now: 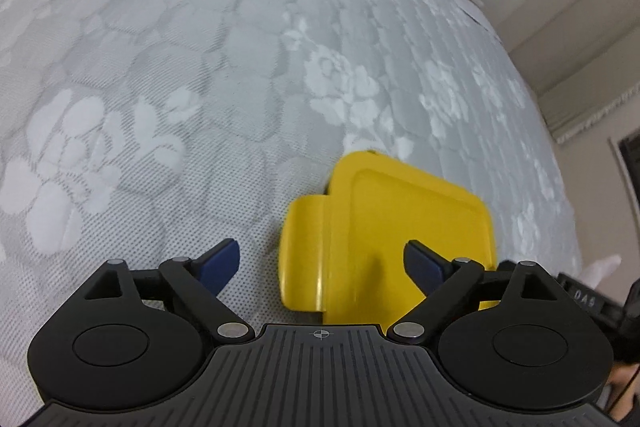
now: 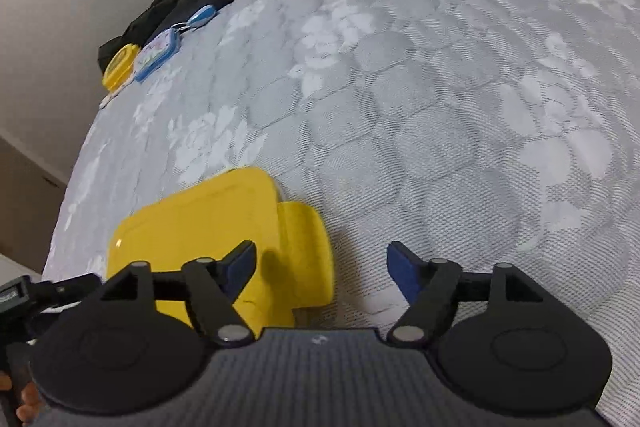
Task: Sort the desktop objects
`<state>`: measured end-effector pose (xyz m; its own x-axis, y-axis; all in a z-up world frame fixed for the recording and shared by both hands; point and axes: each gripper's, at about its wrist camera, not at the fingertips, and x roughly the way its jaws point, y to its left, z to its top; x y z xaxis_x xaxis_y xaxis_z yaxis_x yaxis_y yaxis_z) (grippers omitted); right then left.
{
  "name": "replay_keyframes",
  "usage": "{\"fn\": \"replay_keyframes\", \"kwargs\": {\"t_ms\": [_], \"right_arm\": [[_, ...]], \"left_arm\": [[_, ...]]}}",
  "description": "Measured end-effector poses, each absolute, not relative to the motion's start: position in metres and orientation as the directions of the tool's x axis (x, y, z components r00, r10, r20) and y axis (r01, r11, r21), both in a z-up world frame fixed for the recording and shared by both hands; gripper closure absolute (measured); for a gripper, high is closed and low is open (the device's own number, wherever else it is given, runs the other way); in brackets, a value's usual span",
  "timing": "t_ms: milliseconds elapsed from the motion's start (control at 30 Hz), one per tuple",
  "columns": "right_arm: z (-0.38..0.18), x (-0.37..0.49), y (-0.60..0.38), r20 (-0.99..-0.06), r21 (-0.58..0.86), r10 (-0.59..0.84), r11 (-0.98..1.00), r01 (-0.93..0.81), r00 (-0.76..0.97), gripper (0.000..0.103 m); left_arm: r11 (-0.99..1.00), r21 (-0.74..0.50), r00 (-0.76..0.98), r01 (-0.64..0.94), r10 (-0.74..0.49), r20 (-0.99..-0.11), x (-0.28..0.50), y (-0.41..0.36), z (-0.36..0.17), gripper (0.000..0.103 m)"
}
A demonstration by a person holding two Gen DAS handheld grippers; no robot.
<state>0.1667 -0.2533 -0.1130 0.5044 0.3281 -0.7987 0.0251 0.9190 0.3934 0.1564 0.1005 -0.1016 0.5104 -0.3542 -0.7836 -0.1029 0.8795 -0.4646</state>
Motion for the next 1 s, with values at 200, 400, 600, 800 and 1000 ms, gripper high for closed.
{"fn": "replay_keyframes", "kwargs": {"t_ms": [200,400,600,800,1000], "right_arm": [[-0.115,0.165,-0.242,-0.794,0.381,0.337,0.925,-0.019,0.505,0.027],[-0.115,0.163,-0.233,-0.784,0.363,0.338,0.930,-0.056,0.522,0.028],[-0.115,0.161,-0.224,-0.775,0.337,0.333,0.937,-0.096,0.537,0.033],[-0.115,0.162,-0.220,-0.774,0.328,0.327,0.939,-0.099,0.541,0.033],[-0.116,0.163,-0.220,-0.777,0.329,0.327,0.939,-0.097,0.538,0.033]], "left_arm": [[0.888,-0.459,0.510,-0.039,-0.378,-0.773,0.152,0.087,-0.095,0.009],[0.882,-0.471,0.520,-0.027,-0.390,-0.760,0.151,0.083,-0.091,0.009],[0.863,-0.505,0.525,-0.028,-0.417,-0.742,0.154,0.080,-0.089,0.009],[0.863,-0.505,0.532,-0.002,-0.427,-0.731,0.156,0.072,-0.085,0.009],[0.858,-0.514,0.528,0.015,-0.443,-0.725,0.156,0.069,-0.084,0.009]]}}
